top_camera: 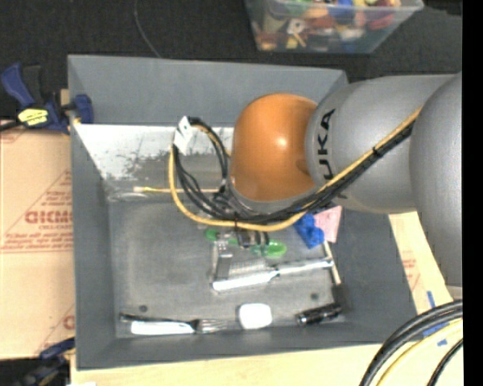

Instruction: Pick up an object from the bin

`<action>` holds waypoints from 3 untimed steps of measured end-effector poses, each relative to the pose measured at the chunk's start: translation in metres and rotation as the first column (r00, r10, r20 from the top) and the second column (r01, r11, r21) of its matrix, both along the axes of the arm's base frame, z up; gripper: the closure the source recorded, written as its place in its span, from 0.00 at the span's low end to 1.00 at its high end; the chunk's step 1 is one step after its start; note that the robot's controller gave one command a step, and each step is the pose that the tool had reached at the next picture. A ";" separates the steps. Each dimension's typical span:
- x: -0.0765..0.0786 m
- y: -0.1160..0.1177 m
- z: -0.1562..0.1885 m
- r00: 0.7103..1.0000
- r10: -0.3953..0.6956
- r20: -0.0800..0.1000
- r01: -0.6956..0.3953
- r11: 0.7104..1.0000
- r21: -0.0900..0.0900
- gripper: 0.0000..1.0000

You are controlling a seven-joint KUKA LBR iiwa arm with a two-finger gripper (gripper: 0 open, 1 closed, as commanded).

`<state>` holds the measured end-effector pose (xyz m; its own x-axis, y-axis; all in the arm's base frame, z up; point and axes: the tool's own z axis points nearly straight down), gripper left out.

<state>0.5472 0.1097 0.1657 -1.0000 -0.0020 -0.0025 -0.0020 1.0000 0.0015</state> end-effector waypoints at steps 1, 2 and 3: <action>0.000 0.000 0.000 1.000 -0.001 0.000 0.001 1.000 0.000 0.00; -0.023 -0.085 -0.096 0.985 0.171 0.002 -0.171 0.985 -0.002 0.00; -0.016 -0.085 -0.055 0.981 0.192 0.015 -0.192 0.981 0.000 0.00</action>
Offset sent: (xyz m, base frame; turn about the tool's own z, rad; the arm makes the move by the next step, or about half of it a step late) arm -0.0240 -0.0818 -0.0957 -0.1764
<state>0.5308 0.0246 0.1107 -0.9809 -0.1940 -0.0171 -0.1940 0.9810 0.0011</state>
